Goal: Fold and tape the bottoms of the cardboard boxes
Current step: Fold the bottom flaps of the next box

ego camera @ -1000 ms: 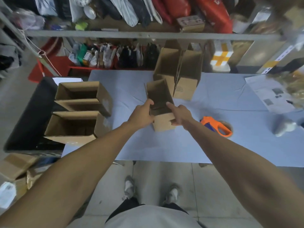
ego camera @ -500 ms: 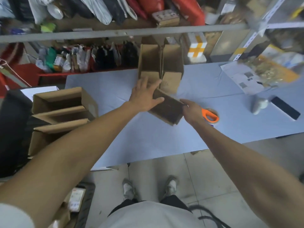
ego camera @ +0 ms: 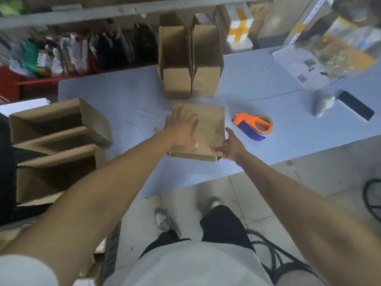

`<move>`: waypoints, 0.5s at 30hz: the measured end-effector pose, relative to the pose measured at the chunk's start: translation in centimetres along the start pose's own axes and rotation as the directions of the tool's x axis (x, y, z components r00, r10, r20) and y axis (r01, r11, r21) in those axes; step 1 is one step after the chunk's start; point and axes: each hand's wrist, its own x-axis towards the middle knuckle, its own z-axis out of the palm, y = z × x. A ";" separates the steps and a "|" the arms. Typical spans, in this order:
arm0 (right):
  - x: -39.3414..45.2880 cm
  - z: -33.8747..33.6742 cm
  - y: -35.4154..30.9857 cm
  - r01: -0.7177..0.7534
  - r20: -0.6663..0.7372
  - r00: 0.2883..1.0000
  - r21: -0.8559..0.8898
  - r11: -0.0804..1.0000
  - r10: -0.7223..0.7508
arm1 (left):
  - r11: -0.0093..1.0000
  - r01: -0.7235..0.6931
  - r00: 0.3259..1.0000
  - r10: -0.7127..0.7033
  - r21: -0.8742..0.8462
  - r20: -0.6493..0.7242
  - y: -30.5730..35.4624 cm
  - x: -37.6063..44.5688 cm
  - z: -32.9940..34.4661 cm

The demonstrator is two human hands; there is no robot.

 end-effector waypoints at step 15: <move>11.1 -7.4 -5.4 0.349 0.147 0.933 -0.149 0.925 -0.328 | 0.890 0.434 0.871 -0.454 -0.136 -0.188 4.2 5.4 0.6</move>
